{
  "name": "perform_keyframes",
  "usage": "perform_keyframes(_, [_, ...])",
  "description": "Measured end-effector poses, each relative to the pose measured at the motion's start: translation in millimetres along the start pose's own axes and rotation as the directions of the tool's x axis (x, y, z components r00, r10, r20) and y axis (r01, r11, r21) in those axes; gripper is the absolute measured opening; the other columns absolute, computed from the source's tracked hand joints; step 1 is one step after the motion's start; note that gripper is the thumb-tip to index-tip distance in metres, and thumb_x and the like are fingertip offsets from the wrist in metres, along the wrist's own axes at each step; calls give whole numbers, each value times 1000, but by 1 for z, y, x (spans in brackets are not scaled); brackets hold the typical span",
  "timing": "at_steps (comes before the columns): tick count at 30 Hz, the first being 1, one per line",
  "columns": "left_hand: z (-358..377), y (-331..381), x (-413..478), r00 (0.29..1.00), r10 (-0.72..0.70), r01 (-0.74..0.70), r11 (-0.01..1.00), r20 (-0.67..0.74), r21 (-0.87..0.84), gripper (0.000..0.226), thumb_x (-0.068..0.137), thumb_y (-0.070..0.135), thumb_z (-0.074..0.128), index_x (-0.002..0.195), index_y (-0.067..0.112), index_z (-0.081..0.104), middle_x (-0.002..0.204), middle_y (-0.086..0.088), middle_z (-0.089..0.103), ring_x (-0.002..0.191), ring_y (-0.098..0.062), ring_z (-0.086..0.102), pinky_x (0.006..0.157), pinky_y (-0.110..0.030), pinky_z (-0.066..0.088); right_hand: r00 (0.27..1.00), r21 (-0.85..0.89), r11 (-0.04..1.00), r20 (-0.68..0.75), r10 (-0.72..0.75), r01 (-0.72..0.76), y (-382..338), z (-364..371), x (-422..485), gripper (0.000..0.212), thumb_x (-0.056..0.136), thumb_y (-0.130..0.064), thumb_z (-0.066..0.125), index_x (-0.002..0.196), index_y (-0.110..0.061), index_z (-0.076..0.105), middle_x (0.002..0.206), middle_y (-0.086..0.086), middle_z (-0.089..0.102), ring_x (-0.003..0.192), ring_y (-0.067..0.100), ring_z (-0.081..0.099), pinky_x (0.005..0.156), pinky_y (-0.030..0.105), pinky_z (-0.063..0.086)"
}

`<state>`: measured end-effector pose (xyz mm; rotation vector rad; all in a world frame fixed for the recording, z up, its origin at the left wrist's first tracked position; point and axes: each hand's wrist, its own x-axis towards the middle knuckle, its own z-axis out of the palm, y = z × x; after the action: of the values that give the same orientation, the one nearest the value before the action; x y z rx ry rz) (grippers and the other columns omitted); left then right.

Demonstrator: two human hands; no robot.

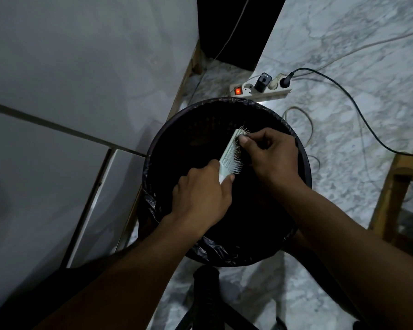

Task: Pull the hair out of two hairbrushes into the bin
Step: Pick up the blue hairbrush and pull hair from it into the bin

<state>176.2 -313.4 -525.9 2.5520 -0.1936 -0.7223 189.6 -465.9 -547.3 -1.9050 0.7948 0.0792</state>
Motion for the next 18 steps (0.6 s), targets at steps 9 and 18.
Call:
perform_keyframes(9, [-4, -5, 8, 998, -65, 65, 993, -5, -95, 31, 95, 54, 51, 86, 24, 51, 82, 1, 64, 74, -23, 63, 60, -32, 44, 970, 325, 917, 153, 191, -232, -11, 0, -2, 23, 91, -24, 69, 110, -12, 67, 102, 2, 71, 89, 10, 71, 69, 30, 62])
perform_keyframes(18, [-3, -4, 7, 999, 9, -12, 999, -52, -46, 31, 94, 54, 51, 84, 26, 43, 81, 0, 63, 72, -26, 62, 60, -33, 42, 998, 126, 990, -13, 69, -66, -8, 0, 2, 11, 88, -26, 72, 85, -16, 73, 82, 3, 76, 80, 17, 74, 76, 38, 62])
